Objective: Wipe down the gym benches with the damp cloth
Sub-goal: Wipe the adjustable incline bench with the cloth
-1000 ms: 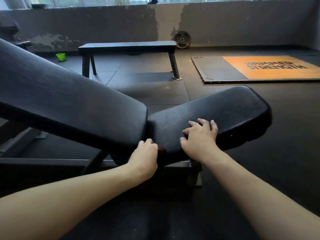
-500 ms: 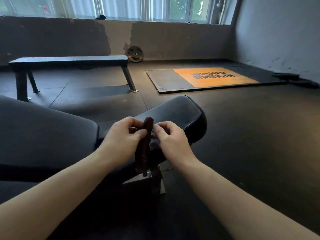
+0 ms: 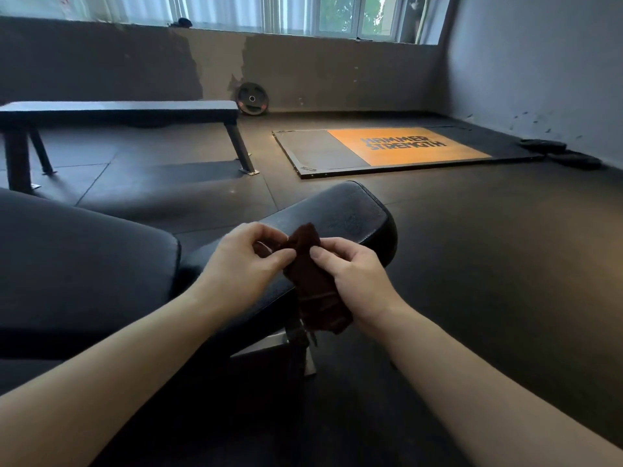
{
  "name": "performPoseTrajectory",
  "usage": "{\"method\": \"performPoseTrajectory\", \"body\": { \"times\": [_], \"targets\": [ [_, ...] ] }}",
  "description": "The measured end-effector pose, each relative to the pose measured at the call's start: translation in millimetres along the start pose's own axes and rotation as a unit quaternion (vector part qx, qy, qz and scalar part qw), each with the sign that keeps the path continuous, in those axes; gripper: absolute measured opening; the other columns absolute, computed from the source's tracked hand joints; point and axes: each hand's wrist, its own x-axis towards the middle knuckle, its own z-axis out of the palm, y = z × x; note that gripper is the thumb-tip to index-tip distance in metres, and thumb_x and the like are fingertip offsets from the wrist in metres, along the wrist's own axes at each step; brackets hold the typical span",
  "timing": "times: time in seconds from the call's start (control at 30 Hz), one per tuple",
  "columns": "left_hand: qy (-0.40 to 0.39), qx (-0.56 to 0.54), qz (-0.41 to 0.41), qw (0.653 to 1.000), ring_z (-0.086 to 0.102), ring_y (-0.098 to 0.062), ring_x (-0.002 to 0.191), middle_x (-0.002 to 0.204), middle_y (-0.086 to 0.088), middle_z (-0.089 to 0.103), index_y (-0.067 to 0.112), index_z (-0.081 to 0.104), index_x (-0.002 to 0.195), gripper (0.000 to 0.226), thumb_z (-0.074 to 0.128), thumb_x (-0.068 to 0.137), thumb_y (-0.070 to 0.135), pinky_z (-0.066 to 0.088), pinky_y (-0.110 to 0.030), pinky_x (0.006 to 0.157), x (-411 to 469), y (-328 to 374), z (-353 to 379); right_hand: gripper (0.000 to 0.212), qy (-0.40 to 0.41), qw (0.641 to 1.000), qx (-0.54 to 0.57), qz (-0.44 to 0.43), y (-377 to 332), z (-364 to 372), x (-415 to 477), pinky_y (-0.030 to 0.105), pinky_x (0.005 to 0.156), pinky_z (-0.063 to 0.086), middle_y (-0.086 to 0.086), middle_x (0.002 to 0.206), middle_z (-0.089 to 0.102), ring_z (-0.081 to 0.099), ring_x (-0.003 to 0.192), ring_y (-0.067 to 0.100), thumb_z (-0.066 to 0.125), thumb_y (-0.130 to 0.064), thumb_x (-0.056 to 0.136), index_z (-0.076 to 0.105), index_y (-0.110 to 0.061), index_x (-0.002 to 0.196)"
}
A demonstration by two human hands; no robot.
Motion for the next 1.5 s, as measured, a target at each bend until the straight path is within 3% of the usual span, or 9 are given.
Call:
{"method": "performPoseTrajectory", "body": {
  "times": [0.13,0.23,0.43,0.6,0.7,1.0,1.1,1.33,1.5],
  "targets": [
    [-0.040,-0.007,-0.034,0.999,0.069,-0.009,0.092,0.110,0.007,0.071,0.029,0.065,0.128,0.042,0.077,0.088,0.037,0.058,-0.034,0.087,-3.5,-18.2,-25.9,0.016,-0.031,0.999,-0.010,0.000,0.8,22.0,6.7,0.035,0.078,0.064,0.013,0.098,0.078,0.076,0.089,0.024,0.058,-0.012,0.104,0.073,-0.008,0.109],
    [-0.026,-0.016,-0.043,0.999,0.072,-0.016,0.082,0.092,0.003,0.076,0.031,0.072,0.103,0.014,0.077,0.089,0.031,0.060,-0.043,0.085,-7.7,-25.2,-45.0,0.014,-0.054,0.998,-0.036,-0.009,1.4,43.8,14.5,0.030,0.071,0.063,0.015,0.095,0.078,0.076,0.082,0.020,0.058,-0.011,0.104,0.071,-0.006,0.108],
    [0.052,0.039,-0.058,0.996,0.067,-0.010,0.071,0.080,0.000,0.074,0.018,0.069,0.085,0.015,0.071,0.093,0.031,0.052,-0.025,0.069,-11.0,-35.3,-89.9,0.007,-0.086,0.986,-0.132,-0.057,1.6,86.6,33.2,0.043,0.076,0.064,0.004,0.085,0.077,0.075,0.080,0.018,0.065,-0.020,0.101,0.071,-0.016,0.100],
    [0.112,0.061,-0.068,0.990,0.061,-0.002,0.063,0.074,0.004,0.069,0.020,0.065,0.085,0.014,0.068,0.094,0.030,0.047,-0.016,0.060,-15.5,-40.5,-138.1,0.007,-0.164,0.986,-0.023,-0.021,7.0,140.4,47.9,0.028,0.064,0.056,-0.002,0.078,0.072,0.068,0.070,0.009,0.066,-0.017,0.100,0.066,-0.011,0.101],
    [0.167,0.064,-0.090,0.980,0.067,-0.007,0.071,0.080,0.003,0.073,0.023,0.068,0.088,0.012,0.070,0.093,0.033,0.053,-0.019,0.064,-20.8,-41.5,-180.4,0.008,-0.213,0.977,0.029,-0.005,-1.5,183.6,57.6,0.037,0.076,0.061,0.006,0.091,0.077,0.074,0.084,0.020,0.066,-0.016,0.100,0.066,-0.012,0.107],
    [0.357,0.039,-0.184,0.915,0.073,-0.010,0.082,0.087,0.002,0.077,0.017,0.071,0.100,0.014,0.073,0.093,0.029,0.056,-0.019,0.070,-73.9,-27.5,-306.7,0.025,-0.433,0.901,0.033,-0.006,-65.7,342.4,54.7,0.038,0.073,0.062,0.011,0.097,0.079,0.077,0.088,0.028,0.068,-0.005,0.097,0.062,-0.014,0.120],
    [0.364,0.047,-0.201,0.908,0.075,-0.010,0.084,0.090,0.003,0.078,0.019,0.071,0.103,0.019,0.078,0.089,0.029,0.058,-0.027,0.078,-97.1,-12.5,-346.5,0.015,-0.455,0.889,-0.007,-0.046,-86.4,388.6,45.7,0.037,0.074,0.062,0.009,0.092,0.079,0.077,0.085,0.025,0.069,-0.006,0.096,0.066,-0.013,0.109],
    [0.377,0.149,-0.200,0.892,0.071,-0.002,0.074,0.083,0.004,0.076,0.020,0.074,0.095,0.006,0.077,0.090,0.022,0.051,-0.010,0.058,-142.0,10.4,-414.4,0.010,-0.512,0.855,0.005,-0.080,-118.4,466.3,17.5,0.035,0.072,0.063,0.012,0.095,0.078,0.077,0.085,0.027,0.069,-0.006,0.096,0.069,-0.011,0.105],
    [0.492,0.244,-0.215,0.808,0.062,-0.009,0.083,0.091,0.006,0.063,0.026,0.057,0.096,0.032,0.082,0.082,0.041,0.048,-0.025,0.068,-180.0,-24.5,-466.9,0.012,-0.524,0.848,0.040,-0.067,-113.8,529.8,-17.4,0.030,0.072,0.061,0.012,0.095,0.079,0.077,0.085,0.023,0.071,-0.002,0.093,0.073,-0.007,0.104]
  ]
}}
